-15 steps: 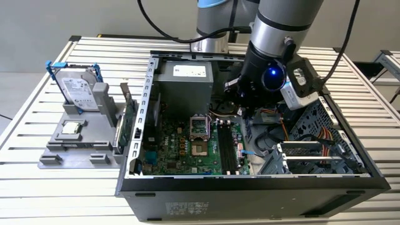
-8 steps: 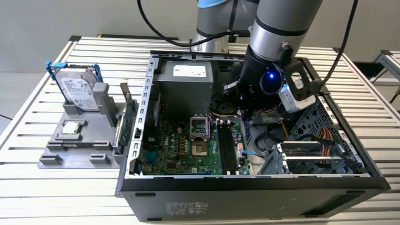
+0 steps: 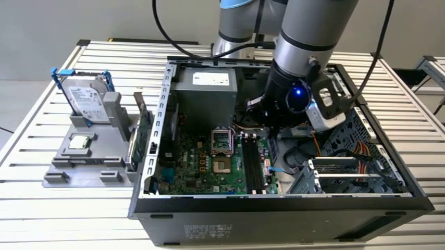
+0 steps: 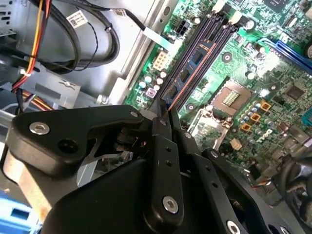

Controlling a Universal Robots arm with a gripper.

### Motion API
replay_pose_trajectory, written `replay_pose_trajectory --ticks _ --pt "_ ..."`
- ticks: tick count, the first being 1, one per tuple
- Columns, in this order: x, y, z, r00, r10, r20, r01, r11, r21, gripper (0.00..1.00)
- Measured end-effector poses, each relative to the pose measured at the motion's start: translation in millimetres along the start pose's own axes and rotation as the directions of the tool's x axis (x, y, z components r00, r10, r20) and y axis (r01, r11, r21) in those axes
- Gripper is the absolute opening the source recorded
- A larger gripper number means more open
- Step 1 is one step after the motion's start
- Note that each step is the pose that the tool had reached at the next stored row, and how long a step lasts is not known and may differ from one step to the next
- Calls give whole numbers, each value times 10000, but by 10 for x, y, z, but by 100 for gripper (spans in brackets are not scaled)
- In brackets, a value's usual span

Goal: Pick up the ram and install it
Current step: 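Insert the ram into the slot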

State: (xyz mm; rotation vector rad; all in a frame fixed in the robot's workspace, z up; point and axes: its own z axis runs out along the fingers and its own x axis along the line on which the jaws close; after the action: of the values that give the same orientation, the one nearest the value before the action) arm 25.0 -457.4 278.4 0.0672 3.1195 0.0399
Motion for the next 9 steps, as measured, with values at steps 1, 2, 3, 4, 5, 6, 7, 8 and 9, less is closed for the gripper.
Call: replay_pose_trajectory --ticks 1,2,3,4,5,6,7,8,9 --pt "4 -1 18 10000 -100 -3 100 10000 -2 0" --pt "7 -1 37 9998 -199 -5 199 9998 -4 0" --pt "11 -2 55 9996 -297 -8 297 9996 -6 0" --pt "14 -3 74 9993 -373 -9 373 9993 -9 0" --pt "15 -8 92 9991 -424 -11 424 9991 -10 0" --pt "16 -14 108 9990 -449 -11 449 9990 -13 0" --pt "17 -28 126 9990 -455 -12 455 9990 -10 0" --pt "16 -45 144 9990 -457 -13 457 9990 -9 0" --pt "16 -63 162 9990 -456 -12 456 9990 -12 0"
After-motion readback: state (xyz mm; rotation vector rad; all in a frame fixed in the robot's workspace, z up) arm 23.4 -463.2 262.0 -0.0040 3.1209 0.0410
